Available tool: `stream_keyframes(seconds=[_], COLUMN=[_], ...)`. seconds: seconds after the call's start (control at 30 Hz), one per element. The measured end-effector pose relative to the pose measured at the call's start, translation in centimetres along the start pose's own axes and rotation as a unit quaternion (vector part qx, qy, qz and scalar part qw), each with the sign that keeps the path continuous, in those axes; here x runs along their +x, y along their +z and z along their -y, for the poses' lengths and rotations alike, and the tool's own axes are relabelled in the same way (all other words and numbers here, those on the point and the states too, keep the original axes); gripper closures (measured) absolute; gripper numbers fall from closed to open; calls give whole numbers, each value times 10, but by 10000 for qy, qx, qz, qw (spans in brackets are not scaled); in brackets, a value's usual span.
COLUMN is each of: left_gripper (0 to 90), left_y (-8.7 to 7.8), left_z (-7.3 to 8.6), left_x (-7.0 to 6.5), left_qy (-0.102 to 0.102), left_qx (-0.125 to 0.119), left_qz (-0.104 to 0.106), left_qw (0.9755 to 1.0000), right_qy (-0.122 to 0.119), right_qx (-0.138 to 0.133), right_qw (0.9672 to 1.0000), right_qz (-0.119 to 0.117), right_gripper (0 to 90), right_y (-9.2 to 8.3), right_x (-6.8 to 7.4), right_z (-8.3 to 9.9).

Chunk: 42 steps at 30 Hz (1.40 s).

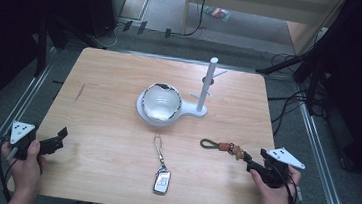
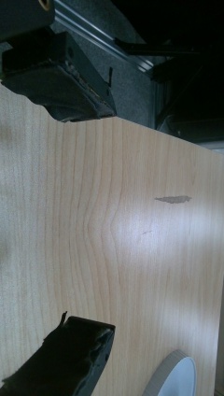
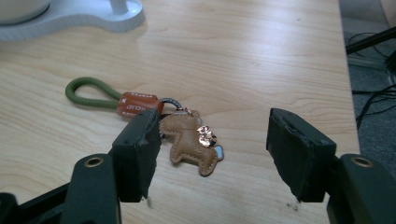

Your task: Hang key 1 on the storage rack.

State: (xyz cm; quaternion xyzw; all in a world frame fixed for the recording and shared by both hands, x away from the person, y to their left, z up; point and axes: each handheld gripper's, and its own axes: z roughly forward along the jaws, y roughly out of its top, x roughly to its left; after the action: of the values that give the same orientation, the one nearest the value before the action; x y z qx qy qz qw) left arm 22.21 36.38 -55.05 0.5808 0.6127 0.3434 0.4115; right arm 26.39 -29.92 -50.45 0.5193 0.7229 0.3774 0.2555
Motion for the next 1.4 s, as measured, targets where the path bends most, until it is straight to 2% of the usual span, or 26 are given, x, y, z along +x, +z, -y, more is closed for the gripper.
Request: stream_keyframes(seconds=[0.1, 0.23, 0.4, 0.67, 0.73, 0.8, 0.87, 0.93, 1.03, 1.07, 1.13, 1.23, 1.27, 1.3, 1.33, 1.4], left_gripper=[6, 6, 6, 6, 6, 6, 6, 6, 6, 6, 6, 6, 6, 6, 6, 6], left_y=[0, 0, 1, 0, 1, 1, 1, 1, 1, 1, 1, 1, 1, 1, 1, 1], left_z=[0, 0, 0, 0, 0, 0, 0, 0, 0, 0, 0, 0, 0, 0, 0, 0], left_x=[0, 0, 0, -1, -1, -1, -2, -2, -2, -2, -2, -2, -2, -2, -2, -2], left_qy=[-2, 17, 34, 56, 80, 85, 80, 97, 85, 77, 84, 96, 90, 89, 91, 91], left_qx=[12, 36, 28, -3, 7, 30, 28, 34, 34, 32, 49, 50, 54, 54, 55, 57], left_qz=[12, 6, 14, 24, 20, 32, 55, 60, 71, 82, 81, 84, 87, 88, 90, 97], left_qw=[10000, 10000, 10000, 10000, 10000, 10000, 9999, 9999, 9999, 9999, 9999, 9999, 9999, 9999, 9999, 9999], right_qy=[-164, -508, -575, -828, -1019, -1299, -1339, -1453, -1775, -1985, -2024, -2193, -2255, -2255, -2294, -2386], right_qx=[194, 450, 559, 742, 848, 888, 979, 1083, 1267, 1376, 1402, 1566, 1654, 1654, 1684, 1825], right_qw=[9996, 9976, 9966, 9932, 9903, 9871, 9856, 9826, 9741, 9680, 9669, 9595, 9560, 9560, 9541, 9482], right_qz=[-104, -169, -193, -353, -407, -298, -327, -415, -604, -676, -676, -820, -890, -890, -937, -1031], right_gripper=[351, 344, 345, 345, 340, 342, 340, 339, 344, 349, 353, 353, 353, 353, 353, 351], right_y=[4, 10, 17, 25, 26, 26, 28, 30, 34, 37, 39, 45, 49, 49, 51, 55], right_x=[2, 7, 8, 8, 10, 13, 13, 15, 19, 23, 25, 27, 28, 28, 28, 30], right_z=[-5, -11, -12, -23, -28, -34, -40, -45, -51, -56, -57, -63, -65, -65, -66, -67])
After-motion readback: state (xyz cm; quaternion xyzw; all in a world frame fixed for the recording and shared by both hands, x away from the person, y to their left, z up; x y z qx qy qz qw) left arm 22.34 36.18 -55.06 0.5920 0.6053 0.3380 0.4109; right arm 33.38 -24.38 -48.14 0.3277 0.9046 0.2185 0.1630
